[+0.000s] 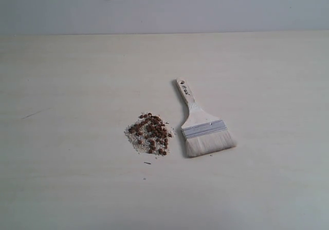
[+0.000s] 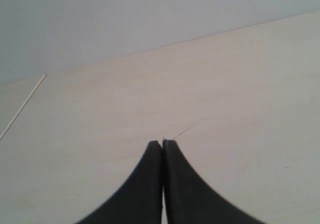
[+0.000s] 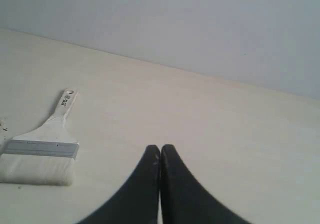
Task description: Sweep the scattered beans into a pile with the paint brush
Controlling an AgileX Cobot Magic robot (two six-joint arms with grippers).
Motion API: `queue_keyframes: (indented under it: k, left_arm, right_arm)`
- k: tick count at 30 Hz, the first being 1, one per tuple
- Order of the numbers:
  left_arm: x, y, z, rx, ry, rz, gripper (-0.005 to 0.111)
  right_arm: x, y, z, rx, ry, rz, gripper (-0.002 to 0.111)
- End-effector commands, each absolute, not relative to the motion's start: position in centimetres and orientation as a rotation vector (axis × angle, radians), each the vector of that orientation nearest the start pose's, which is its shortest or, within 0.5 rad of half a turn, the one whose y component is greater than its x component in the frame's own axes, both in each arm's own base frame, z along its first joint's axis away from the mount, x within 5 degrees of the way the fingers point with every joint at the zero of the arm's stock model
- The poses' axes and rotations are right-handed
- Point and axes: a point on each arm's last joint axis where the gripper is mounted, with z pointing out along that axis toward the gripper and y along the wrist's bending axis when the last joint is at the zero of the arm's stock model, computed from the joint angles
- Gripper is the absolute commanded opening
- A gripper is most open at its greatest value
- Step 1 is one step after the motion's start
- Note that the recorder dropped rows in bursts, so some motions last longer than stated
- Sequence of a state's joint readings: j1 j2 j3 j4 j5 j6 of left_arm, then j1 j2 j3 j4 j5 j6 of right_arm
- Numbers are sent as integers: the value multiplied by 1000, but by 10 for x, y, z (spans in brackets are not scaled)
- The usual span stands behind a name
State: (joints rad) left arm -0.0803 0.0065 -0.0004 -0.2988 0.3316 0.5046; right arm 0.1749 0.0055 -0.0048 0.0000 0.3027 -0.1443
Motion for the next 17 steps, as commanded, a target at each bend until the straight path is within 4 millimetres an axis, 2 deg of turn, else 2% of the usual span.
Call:
queue_keyframes:
  k: [1,17]
  left_arm:
    - [53,-13,185,327,1769,7,0]
    - [53,-13,185,327,1769,7,0]
  right_arm:
    - [54,9,186,-283,1760,22,0]
    - [54,9,187,-282,1751,22,0]
